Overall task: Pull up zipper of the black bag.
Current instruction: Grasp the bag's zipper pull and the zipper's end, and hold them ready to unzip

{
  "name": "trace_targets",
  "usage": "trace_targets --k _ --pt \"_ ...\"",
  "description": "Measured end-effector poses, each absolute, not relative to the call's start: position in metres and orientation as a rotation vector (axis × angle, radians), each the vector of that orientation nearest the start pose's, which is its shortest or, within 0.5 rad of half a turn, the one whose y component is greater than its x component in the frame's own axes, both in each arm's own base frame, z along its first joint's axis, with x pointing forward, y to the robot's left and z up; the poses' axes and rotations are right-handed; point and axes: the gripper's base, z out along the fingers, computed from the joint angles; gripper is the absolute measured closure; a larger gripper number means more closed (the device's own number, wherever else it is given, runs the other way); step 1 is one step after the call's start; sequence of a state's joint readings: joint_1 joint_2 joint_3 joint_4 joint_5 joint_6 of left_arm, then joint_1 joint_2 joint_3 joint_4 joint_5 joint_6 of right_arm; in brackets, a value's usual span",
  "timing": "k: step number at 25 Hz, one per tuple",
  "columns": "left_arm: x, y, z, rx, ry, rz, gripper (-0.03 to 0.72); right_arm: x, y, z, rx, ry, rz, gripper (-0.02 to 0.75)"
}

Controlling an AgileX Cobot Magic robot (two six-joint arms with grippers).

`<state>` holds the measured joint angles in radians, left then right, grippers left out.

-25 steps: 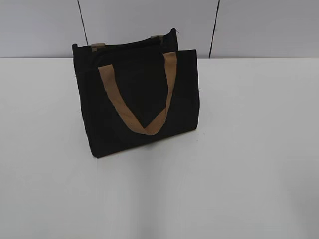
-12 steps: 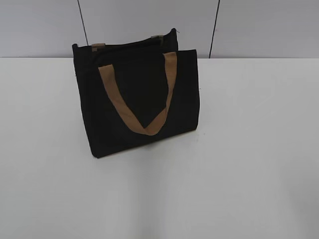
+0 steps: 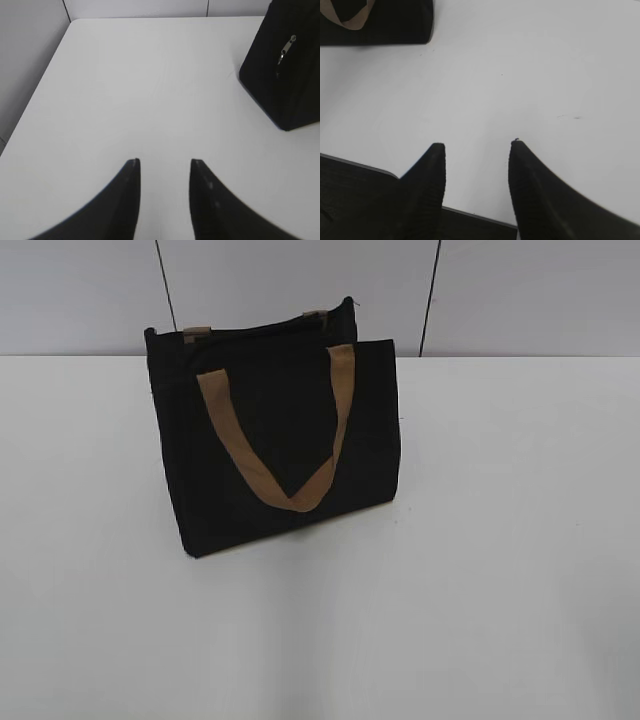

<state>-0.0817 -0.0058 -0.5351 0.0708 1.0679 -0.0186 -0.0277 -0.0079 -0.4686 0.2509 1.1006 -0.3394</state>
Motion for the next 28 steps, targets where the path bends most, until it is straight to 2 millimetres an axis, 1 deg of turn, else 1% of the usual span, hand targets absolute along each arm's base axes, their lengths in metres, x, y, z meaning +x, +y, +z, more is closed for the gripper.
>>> trace_targets --k 2,6,8,13,17,20,23,26,28 --pt "-0.010 0.007 0.287 0.058 2.007 0.028 0.347 -0.005 0.020 0.267 -0.337 2.054 0.081 0.414" --pt "-0.010 0.008 0.287 0.057 2.006 0.042 0.144 -0.005 0.020 0.267 -0.337 2.054 0.081 0.414" --pt "-0.010 0.009 0.287 0.056 2.003 0.052 0.107 -0.005 0.020 0.267 -0.337 2.054 0.081 0.414" --pt "-0.009 0.009 0.289 0.056 1.987 0.058 0.093 -0.005 0.020 0.267 -0.337 2.054 0.081 0.414" --pt "0.000 0.008 0.303 0.062 1.911 0.052 0.095 -0.005 0.020 0.267 -0.337 2.054 0.081 0.414" --pt "0.016 0.005 0.317 0.072 1.800 0.045 0.095 -0.005 0.020 0.267 -0.337 2.054 0.081 0.414" --pt "0.037 0.002 0.332 0.083 1.707 0.032 0.097 -0.005 0.020 0.267 -0.337 2.054 0.081 0.414" --pt "0.066 -0.003 0.340 0.084 1.647 -0.006 0.097 -0.005 0.020 0.267 -0.337 2.054 0.081 0.414" --pt "0.089 -0.006 0.338 0.087 1.627 -0.019 0.102 -0.005 0.020 0.268 -0.337 2.054 0.082 0.414"
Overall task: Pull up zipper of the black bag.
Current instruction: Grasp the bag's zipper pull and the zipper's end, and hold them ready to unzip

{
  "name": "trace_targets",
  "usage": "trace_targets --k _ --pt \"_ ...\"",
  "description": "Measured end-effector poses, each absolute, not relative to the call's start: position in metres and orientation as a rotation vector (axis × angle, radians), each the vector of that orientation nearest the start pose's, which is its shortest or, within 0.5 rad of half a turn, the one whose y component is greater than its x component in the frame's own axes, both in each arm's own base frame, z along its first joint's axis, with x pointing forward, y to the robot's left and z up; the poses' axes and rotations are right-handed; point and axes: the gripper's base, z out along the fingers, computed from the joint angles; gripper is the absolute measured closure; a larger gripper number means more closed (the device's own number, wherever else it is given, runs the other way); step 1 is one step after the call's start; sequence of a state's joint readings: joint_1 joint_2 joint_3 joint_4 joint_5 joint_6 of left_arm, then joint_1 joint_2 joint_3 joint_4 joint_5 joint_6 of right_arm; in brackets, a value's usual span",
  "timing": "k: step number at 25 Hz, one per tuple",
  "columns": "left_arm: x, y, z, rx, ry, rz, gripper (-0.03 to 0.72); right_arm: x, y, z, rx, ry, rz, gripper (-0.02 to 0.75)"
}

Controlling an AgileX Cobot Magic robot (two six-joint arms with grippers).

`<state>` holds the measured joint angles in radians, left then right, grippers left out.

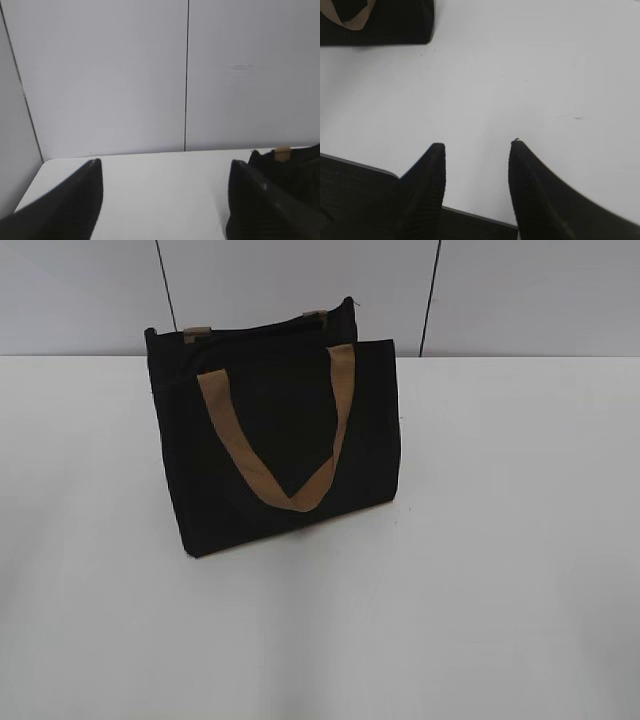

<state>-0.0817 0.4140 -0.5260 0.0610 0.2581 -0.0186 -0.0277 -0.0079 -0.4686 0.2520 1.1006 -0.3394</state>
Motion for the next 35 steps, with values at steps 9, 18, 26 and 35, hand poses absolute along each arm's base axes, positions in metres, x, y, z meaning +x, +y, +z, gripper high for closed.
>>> trace_targets --k 9,18,26,35 --pt "0.186 -0.023 0.274 0.143 1.531 -0.080 0.111 -0.005 0.021 0.268 -0.337 2.053 0.085 0.414" --pt "0.239 -0.033 0.198 0.153 1.629 -0.122 0.111 -0.005 0.021 0.268 -0.337 2.053 0.086 0.414" --pt "0.252 -0.048 0.143 0.226 1.706 -0.295 0.111 -0.005 0.021 0.268 -0.337 2.053 0.086 0.414" --pt "0.275 -0.069 0.102 0.366 1.800 -0.496 0.115 -0.005 0.021 0.268 -0.337 2.053 0.086 0.414"
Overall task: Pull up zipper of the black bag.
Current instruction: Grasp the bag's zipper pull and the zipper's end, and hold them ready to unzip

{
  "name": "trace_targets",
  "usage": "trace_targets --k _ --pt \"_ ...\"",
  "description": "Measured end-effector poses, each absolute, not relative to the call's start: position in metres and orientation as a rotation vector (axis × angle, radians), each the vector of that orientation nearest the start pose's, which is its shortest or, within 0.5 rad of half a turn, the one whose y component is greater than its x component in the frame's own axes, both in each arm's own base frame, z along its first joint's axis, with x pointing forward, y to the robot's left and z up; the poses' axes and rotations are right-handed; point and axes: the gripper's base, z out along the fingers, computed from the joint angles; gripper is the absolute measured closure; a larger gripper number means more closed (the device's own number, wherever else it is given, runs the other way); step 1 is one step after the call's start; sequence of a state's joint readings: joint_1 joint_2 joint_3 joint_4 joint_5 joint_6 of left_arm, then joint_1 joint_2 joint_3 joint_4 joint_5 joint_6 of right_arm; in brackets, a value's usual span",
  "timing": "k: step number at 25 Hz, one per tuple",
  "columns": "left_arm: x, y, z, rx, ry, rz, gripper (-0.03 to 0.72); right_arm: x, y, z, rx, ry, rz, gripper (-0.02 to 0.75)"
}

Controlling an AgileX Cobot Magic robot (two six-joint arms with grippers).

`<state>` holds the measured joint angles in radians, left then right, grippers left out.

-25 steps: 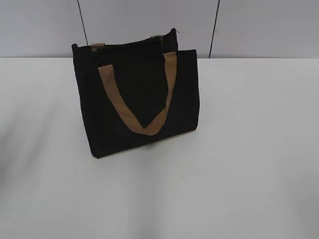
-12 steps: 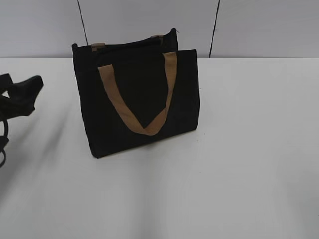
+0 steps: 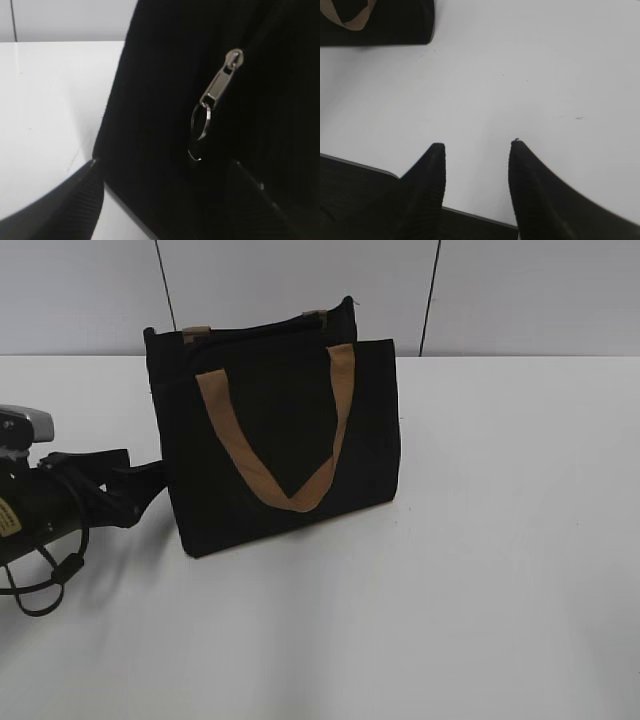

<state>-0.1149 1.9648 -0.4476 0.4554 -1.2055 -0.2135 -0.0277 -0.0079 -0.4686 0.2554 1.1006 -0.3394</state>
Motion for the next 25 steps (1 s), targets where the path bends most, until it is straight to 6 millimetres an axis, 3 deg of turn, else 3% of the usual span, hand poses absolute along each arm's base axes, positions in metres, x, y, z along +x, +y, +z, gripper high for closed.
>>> trace_targets --k 19,22,25 --pt "0.311 -0.094 0.081 0.435 1.825 -0.584 0.223 -0.005 0.021 0.268 -0.337 2.053 0.086 0.414" --pt "0.312 -0.094 0.081 0.426 1.825 -0.580 0.294 -0.005 0.021 0.268 -0.337 2.053 0.086 0.414" --pt "0.312 -0.094 0.081 0.426 1.826 -0.580 0.439 -0.005 0.021 0.268 -0.337 2.053 0.086 0.414"
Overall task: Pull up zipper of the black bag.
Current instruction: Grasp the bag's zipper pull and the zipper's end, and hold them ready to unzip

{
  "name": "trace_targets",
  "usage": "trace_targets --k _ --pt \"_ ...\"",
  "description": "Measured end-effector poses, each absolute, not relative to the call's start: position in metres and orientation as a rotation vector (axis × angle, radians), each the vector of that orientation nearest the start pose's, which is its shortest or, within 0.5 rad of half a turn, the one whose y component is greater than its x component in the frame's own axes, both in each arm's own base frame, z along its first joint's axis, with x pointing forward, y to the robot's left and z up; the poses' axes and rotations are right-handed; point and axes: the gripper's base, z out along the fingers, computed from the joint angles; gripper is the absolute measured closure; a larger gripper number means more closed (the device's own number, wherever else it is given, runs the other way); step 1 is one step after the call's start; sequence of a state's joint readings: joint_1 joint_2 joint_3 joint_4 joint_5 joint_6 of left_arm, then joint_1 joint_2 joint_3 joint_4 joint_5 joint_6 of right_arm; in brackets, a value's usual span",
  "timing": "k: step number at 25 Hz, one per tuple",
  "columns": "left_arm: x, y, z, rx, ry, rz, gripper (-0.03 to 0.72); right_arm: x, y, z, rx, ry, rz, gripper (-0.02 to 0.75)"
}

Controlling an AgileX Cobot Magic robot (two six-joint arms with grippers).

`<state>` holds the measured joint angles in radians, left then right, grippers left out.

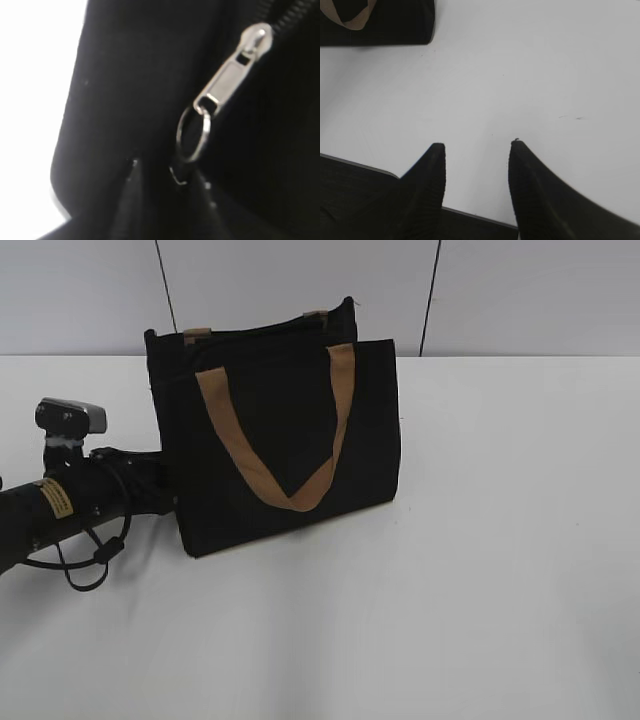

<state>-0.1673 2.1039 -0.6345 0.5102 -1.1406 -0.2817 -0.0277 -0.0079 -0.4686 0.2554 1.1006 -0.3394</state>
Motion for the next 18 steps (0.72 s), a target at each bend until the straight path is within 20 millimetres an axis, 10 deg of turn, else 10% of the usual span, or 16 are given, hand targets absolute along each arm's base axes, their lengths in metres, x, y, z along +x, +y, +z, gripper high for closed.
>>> trace_targets --k 5,18 --pt "0.312 -0.094 0.080 0.424 1.839 -0.583 0.662 -0.005 0.022 0.268 -0.338 2.049 0.112 0.414" --pt "0.293 -0.086 0.149 0.469 1.813 -0.464 0.669 -0.006 0.026 0.269 -0.337 2.032 0.170 0.414"
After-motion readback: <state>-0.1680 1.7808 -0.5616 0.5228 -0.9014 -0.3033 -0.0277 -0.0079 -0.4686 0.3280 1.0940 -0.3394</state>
